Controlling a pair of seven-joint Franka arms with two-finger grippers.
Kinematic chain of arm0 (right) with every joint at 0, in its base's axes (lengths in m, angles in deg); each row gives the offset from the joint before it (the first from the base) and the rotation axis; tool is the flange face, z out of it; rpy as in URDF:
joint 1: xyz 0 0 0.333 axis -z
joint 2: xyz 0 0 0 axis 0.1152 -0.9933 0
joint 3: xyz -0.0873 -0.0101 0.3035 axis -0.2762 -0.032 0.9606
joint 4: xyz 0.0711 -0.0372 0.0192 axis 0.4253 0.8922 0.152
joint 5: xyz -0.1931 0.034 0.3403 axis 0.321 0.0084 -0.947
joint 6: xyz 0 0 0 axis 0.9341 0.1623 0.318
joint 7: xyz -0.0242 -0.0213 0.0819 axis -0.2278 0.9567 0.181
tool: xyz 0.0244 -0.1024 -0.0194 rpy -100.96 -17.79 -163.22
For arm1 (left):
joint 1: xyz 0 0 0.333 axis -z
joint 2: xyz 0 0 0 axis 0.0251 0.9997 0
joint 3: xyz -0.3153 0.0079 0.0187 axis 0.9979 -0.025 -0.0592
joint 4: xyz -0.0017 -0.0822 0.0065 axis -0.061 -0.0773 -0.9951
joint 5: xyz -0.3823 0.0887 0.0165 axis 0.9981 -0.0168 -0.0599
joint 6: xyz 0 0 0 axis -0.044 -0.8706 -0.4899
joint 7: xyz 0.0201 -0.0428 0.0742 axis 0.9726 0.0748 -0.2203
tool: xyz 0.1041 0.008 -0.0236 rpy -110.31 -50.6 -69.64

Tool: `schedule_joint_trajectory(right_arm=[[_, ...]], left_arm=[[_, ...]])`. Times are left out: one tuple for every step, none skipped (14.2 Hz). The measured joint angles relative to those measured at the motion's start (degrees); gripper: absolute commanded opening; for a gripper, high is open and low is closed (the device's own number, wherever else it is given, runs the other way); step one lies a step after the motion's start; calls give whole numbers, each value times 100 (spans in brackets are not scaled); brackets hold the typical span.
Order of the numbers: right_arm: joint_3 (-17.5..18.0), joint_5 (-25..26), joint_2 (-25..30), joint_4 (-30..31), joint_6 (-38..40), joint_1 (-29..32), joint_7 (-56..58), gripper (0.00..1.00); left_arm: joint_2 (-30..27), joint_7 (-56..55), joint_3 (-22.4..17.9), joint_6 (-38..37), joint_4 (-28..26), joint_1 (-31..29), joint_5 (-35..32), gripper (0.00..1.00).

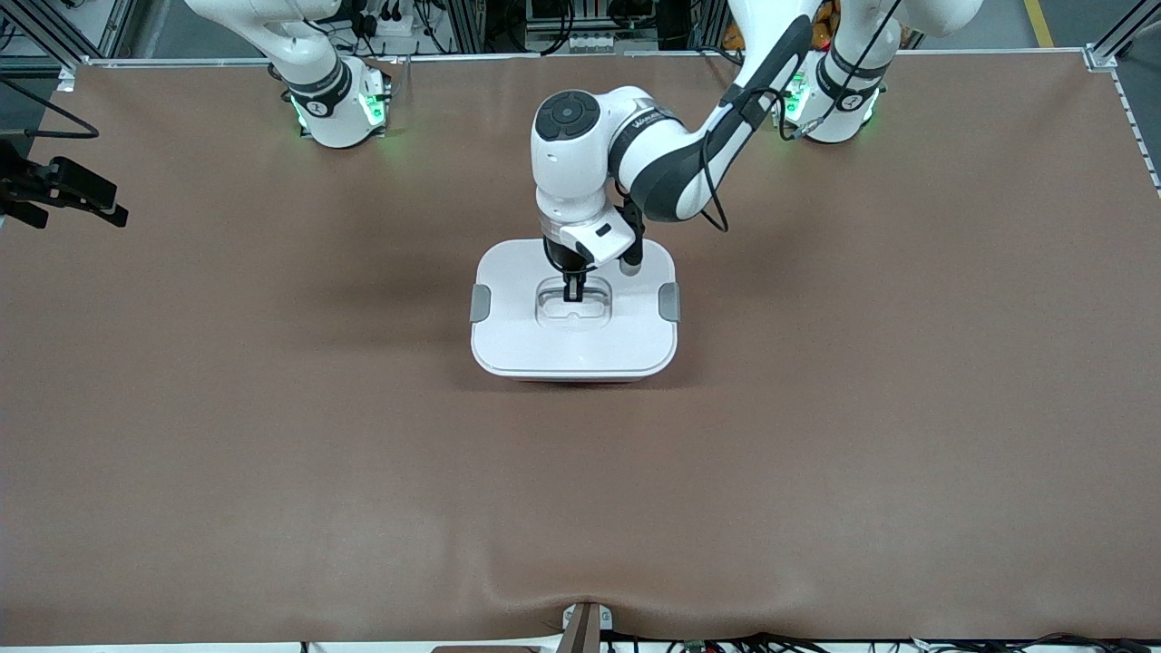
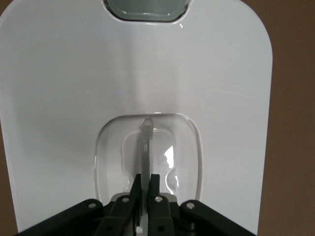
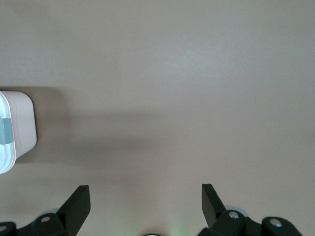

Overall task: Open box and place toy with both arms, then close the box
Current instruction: 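Lower the lid onto the box with the left gripper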

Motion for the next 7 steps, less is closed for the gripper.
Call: schedule_joint_trajectory(right_arm=[[0,0,0,0,0,0,0,100],[0,0,0,0,0,0,0,100],[0,0,0,0,0,0,0,100],[0,0,0,0,0,0,0,100],[0,0,0,0,0,0,1,100],[0,0,0,0,0,0,1,100],[0,0,0,0,1,0,1,100]], left_arm=[[0,0,-1,31,-18,-2,0,0],[0,0,-3,72,-35,-5,0,0],[0,0,-4,141,-61,-8,0,0],[0,0,-6,184,-90,-8,0,0],[0,0,-7,211,-111,-8,0,0],[0,0,-7,232,-128,-9,0,0],[-1,0,-8,251,-141,-11,0,0]])
